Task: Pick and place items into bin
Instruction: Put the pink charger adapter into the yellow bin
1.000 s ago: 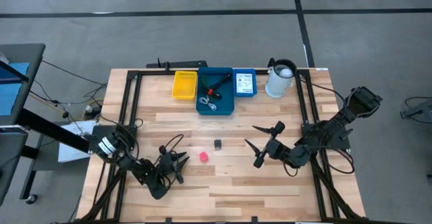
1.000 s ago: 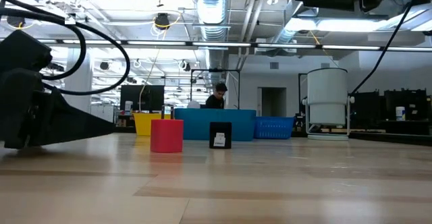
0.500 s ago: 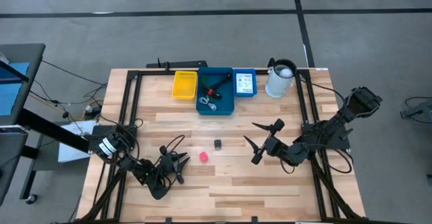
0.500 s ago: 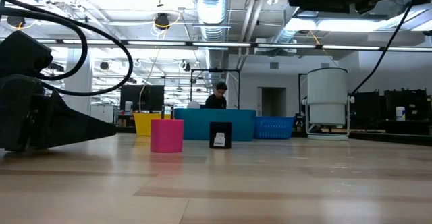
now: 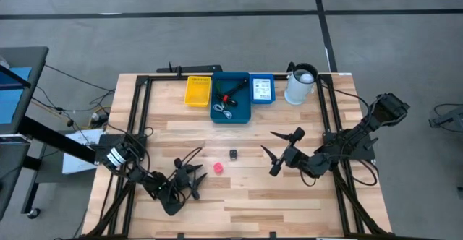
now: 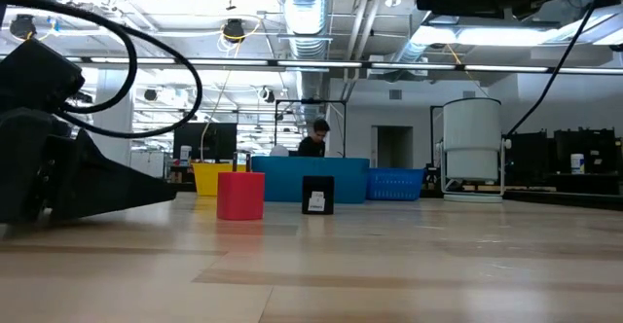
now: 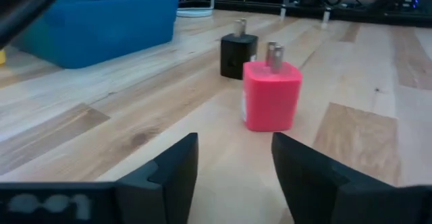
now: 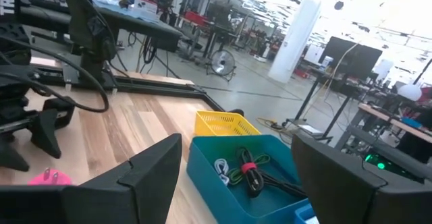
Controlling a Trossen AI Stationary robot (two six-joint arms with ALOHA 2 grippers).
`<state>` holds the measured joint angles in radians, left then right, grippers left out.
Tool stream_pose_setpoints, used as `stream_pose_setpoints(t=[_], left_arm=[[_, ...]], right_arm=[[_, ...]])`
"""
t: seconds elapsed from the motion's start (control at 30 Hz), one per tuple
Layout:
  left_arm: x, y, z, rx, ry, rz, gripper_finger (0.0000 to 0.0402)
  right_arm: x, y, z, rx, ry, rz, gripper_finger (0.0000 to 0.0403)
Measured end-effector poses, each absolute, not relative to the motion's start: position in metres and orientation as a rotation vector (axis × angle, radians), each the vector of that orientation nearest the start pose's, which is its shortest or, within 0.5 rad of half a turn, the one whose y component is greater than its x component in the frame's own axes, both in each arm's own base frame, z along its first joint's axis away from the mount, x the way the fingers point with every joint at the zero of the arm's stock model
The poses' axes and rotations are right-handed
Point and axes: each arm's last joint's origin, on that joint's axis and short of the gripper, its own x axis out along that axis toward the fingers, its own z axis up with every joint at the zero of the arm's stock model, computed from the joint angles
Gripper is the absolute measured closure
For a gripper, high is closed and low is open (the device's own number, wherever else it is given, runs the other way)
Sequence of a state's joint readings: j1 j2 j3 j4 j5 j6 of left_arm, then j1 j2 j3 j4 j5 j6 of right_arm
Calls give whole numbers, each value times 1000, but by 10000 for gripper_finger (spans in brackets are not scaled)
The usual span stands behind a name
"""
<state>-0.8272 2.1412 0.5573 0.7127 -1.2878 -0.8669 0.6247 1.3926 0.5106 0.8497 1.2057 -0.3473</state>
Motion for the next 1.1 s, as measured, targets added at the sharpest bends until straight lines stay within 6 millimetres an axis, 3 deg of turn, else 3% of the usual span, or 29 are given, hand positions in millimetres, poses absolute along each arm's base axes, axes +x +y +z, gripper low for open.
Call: stream_pose_setpoints(t=[0.2,0.43,0.6,0.8,1.1], left_arm=[[209,-187,25,-60,223,533,189],[230,-192,29,-54,273,522,188],[246,-186,31,-45,296,570,189],[251,-175,28,-74,321,623,189],[265,-176,32,-91,374,578,189]], right_arm=[[221,126,210,-390,128,-571,127],[221,126,210,-457,147,-568,127],[221,126,210,-492,157,-565,127],[215,128,217,-513,156,-544,127],[201,130,230,-520,149,-504,127]])
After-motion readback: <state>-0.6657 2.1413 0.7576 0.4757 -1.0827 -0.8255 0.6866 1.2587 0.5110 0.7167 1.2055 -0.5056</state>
